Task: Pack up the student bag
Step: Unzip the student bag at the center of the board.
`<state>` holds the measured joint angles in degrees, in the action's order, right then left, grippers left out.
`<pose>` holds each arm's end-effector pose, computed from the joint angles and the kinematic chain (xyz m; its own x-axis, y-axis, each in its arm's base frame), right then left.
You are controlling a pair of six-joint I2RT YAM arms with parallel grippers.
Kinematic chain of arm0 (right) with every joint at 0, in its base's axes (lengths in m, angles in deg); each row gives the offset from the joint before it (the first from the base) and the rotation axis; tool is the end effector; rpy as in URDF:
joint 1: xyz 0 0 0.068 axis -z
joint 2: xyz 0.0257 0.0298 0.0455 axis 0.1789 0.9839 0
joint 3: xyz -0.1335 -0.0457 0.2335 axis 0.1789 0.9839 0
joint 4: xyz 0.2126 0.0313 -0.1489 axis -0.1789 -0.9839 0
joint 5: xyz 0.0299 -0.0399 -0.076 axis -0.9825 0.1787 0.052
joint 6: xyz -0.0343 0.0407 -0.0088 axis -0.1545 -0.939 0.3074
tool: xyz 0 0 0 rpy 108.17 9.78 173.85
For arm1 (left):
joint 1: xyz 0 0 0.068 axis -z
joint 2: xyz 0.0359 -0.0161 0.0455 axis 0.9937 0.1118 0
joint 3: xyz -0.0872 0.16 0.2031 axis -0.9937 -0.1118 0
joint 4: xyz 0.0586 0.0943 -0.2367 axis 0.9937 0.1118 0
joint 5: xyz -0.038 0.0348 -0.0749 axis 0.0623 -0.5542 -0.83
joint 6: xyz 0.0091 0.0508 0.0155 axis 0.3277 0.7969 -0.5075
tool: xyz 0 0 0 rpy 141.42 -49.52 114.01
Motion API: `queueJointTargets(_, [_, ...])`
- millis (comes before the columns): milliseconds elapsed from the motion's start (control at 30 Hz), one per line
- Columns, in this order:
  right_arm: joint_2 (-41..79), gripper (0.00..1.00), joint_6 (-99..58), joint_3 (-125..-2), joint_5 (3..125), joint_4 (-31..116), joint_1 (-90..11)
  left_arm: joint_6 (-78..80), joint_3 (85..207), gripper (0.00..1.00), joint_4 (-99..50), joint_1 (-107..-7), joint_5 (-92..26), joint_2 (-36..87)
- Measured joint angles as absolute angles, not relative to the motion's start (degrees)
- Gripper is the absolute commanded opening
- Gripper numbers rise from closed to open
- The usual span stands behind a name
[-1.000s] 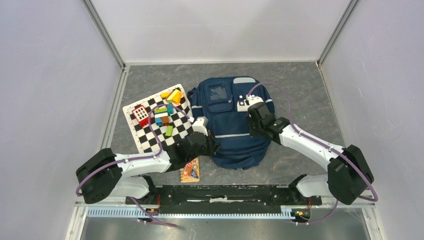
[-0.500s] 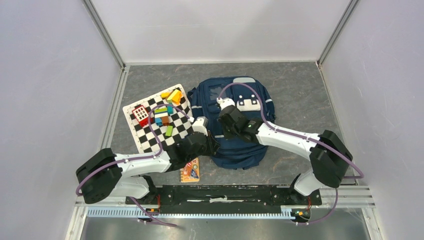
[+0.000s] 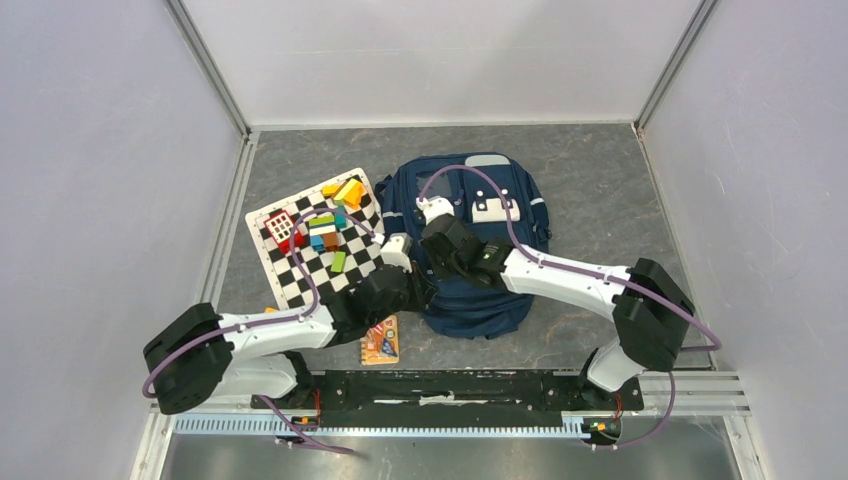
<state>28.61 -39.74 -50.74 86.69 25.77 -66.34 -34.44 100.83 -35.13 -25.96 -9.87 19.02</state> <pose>0.2001 0.2810 0.2394 -0.6664 -0.2211 -0.7121 -0.4547 0.8774 0.1530 0.1379 -0.2007 0.1877 -0.6886 -0.2331 -0.6866 0.2872 0.7818 -0.5534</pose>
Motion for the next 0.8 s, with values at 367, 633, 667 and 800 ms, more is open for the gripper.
queueJointTargets(367, [18.95,0.73,-36.0,-50.6,91.28,23.59,-64.79,-29.46,100.67,0.69,-32.94,-24.71,-11.51,12.57])
queueJointTargets(633, [13.4,0.74,-30.65,-41.05,83.47,25.16,-53.29,-25.22,101.83,0.74,-26.12,-24.62,-11.16,7.98])
queueJointTargets(667, [13.53,0.7,-29.93,-40.22,82.4,25.03,-52.59,-24.58,102.42,0.75,-24.7,-24.62,-11.11,7.48])
queueJointTargets(800, [13.94,0.52,-27.3,-38.67,78.84,25.03,-52.24,-22.26,106.68,0.76,-18.74,-24.73,-11.09,6.74])
